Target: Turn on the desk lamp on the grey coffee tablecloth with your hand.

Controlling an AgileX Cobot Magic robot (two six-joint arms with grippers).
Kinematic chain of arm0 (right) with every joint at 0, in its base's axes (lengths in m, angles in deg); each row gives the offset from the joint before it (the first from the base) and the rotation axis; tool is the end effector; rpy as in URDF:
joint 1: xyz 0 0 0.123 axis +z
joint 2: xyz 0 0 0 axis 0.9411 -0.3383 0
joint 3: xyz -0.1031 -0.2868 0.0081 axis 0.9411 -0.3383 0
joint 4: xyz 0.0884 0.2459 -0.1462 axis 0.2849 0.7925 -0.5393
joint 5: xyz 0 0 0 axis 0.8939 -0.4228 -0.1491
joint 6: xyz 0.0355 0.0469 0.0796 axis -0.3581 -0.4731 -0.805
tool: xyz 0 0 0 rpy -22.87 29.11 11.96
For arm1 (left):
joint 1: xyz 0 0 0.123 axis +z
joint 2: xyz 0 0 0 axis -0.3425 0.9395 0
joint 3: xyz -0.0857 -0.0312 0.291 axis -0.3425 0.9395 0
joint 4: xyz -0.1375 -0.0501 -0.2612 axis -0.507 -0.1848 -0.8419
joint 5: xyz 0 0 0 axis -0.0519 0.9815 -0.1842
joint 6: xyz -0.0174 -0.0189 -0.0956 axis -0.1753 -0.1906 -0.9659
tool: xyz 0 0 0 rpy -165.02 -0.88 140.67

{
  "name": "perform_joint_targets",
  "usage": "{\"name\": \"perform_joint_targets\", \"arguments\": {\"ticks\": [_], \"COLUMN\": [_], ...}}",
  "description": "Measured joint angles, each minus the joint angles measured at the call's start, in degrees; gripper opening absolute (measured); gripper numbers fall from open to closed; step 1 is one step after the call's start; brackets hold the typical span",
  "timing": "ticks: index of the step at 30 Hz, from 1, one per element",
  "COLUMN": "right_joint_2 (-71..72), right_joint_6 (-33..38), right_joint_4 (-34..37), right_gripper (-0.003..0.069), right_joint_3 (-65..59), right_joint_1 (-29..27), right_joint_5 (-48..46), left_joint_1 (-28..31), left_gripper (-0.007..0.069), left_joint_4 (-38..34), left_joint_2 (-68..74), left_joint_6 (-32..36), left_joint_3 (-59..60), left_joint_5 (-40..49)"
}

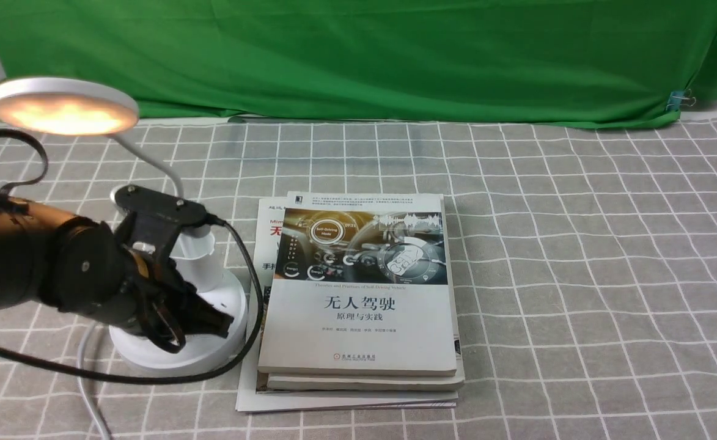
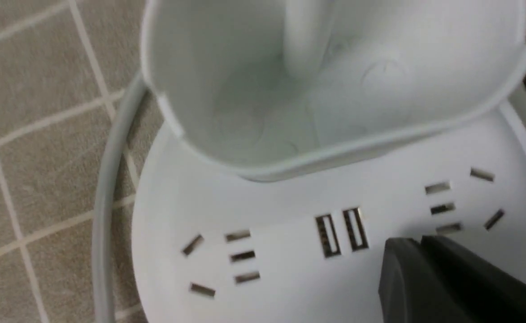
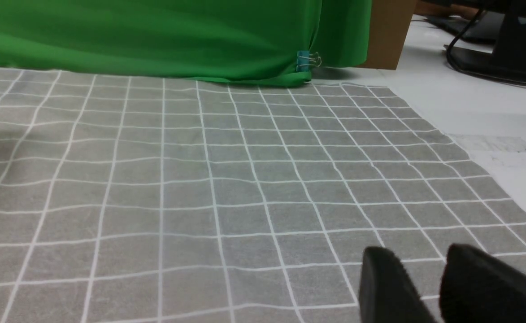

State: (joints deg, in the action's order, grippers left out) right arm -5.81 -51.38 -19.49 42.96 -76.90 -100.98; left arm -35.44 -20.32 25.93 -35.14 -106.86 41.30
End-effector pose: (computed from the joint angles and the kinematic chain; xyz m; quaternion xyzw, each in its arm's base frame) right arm 0.0909 -0.0144 0.1880 0.0092 0.7589 -0.0923 0.6446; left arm 0.3138 -0.0867 0.1510 0.1788 0.9550 -0.0210 0.2357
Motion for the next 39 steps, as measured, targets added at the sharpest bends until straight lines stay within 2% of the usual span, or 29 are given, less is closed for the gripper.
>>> {"name": "perform_joint_targets", "arguments": {"ticks": [6, 13, 19, 24, 32, 39], "right_joint_2": [0.00, 0.00, 0.00, 0.00, 0.00, -0.35], "right_joint_6": [0.00, 0.00, 0.00, 0.00, 0.00, -0.06], "right_joint_4": [0.00, 0.00, 0.00, 0.00, 0.00, 0.00], "right_gripper": [0.0245, 0.0245, 0.0245, 0.0245, 0.0245, 0.0245], "right_joint_3": [0.00, 0.00, 0.00, 0.00, 0.00, 0.00], "right_joint_1": [0.00, 0.00, 0.00, 0.00, 0.00, -0.30], "right_joint_5": [0.00, 0.00, 0.00, 0.00, 0.00, 0.00], "left_joint_1": [0.00, 0.00, 0.02, 0.02, 0.02, 0.02], "left_gripper": [0.0016, 0.0016, 0.0017, 0.0017, 0.0019, 0.0018], "left_joint_4": [-0.11, -0.28, -3.61, -8.28, -14.62, -15.30], "left_joint_2": [-2.11, -14.89, -26.72, -37.28, -55.26, -70.36], "left_joint_6": [0.08, 1.52, 6.01, 6.90, 7.27, 7.27], "left_joint_3": [0.08, 0.35, 0.46, 2.75, 11.25, 13.64], "left_joint_5": [1.74, 5.14, 18.44, 23.70, 24.44, 17.06]}}
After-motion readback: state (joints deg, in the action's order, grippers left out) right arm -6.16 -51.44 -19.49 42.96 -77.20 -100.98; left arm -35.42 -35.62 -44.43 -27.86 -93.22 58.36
